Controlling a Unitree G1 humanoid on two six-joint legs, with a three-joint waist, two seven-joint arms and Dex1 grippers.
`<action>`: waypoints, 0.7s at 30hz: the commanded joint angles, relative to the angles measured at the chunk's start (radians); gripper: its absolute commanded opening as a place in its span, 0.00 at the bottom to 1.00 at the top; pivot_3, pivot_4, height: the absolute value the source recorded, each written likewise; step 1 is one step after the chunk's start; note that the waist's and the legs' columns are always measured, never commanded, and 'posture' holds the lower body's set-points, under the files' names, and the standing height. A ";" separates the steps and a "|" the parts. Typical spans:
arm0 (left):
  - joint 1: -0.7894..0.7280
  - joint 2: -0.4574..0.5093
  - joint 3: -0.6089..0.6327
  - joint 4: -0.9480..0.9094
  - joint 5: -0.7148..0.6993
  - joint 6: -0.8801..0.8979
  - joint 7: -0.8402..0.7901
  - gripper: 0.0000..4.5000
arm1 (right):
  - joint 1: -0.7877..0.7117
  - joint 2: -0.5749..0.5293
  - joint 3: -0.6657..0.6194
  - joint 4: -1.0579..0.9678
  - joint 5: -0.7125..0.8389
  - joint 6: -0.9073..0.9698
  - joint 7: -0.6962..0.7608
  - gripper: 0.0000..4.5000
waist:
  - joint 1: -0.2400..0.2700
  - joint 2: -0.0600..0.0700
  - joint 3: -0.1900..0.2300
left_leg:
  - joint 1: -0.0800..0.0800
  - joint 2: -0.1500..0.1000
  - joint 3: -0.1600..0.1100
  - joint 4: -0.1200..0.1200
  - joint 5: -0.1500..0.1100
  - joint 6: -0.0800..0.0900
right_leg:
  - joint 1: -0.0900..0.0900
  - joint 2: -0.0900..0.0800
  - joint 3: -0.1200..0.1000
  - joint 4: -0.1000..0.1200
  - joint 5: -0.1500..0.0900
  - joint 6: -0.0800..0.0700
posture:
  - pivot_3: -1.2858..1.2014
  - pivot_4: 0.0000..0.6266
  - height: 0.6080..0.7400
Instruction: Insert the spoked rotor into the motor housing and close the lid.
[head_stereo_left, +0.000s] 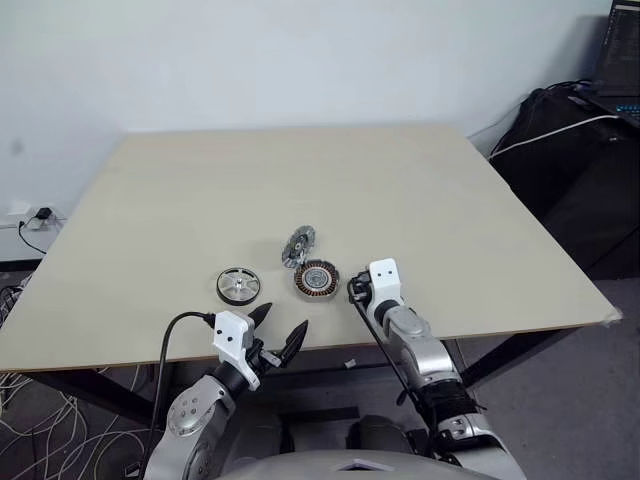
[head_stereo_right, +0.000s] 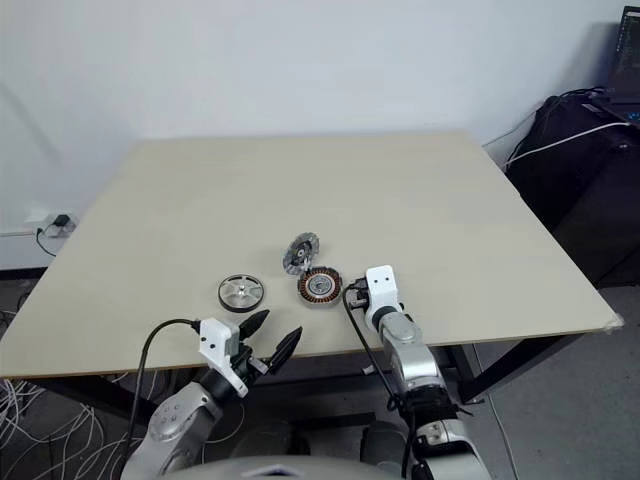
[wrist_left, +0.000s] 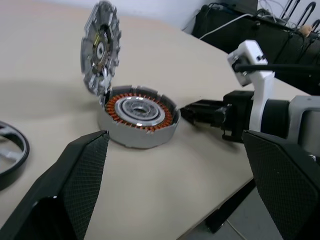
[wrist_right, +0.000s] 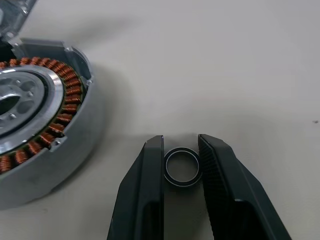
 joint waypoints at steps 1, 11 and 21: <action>-0.001 -0.002 -0.012 -0.073 0.001 0.008 0.011 1.00 | -0.021 -0.011 0.022 -0.124 -0.037 -0.022 -0.013 0.15 | 0.000 0.000 0.000 | 0.000 0.000 0.000 0.000 0.000 0.000 | 0.000 0.000 0.000 0.000 0.000 0.000 | 0.52 0.00 1.00; -0.014 -0.002 -0.030 -0.128 0.003 0.052 0.040 1.00 | -0.079 0.021 0.110 -0.169 -0.045 0.005 0.048 0.15 | -0.002 0.000 0.000 | 0.000 0.000 0.000 0.000 0.000 0.000 | 0.000 0.001 0.000 0.000 0.000 0.000 | 0.52 0.00 1.00; -0.017 -0.014 -0.044 -0.152 0.005 0.072 0.078 1.00 | -0.098 0.059 0.178 -0.070 -0.060 -0.004 0.093 0.15 | -0.002 0.000 0.001 | 0.000 0.000 0.000 0.000 0.000 0.000 | 0.000 0.004 0.000 0.000 0.000 0.000 | 0.52 0.00 1.00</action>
